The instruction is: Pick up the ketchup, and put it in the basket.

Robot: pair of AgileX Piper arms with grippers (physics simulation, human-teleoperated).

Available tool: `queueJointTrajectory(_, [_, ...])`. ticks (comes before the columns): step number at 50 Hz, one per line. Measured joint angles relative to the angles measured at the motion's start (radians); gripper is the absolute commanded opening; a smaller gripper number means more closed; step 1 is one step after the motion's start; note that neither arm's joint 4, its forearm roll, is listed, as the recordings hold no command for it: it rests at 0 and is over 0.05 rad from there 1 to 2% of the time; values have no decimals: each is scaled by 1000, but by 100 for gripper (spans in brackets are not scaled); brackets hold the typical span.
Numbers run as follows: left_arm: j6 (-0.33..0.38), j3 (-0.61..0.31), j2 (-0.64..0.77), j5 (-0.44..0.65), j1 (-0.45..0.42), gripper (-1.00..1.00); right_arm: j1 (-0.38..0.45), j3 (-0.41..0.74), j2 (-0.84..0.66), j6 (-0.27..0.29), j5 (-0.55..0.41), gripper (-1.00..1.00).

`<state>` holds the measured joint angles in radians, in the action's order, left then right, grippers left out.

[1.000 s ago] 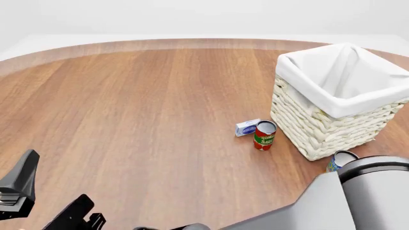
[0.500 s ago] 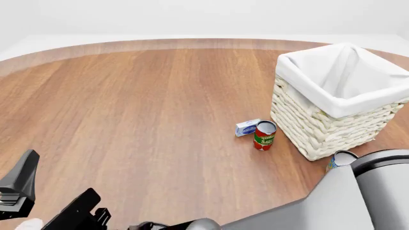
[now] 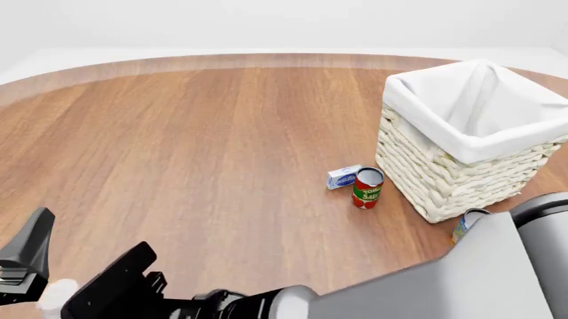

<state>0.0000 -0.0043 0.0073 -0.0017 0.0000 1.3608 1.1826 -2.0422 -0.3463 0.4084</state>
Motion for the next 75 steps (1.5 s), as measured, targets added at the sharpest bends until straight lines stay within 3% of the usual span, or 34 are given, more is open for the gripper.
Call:
queueJointTrajectory(36, [0, 0, 0, 0, 0, 100, -84, -96, 100, -32, 66, -100])
queueJointTrajectory(75, [0, 0, 0, 0, 0, 100, -209, -111, 308, 13, 10, -100])
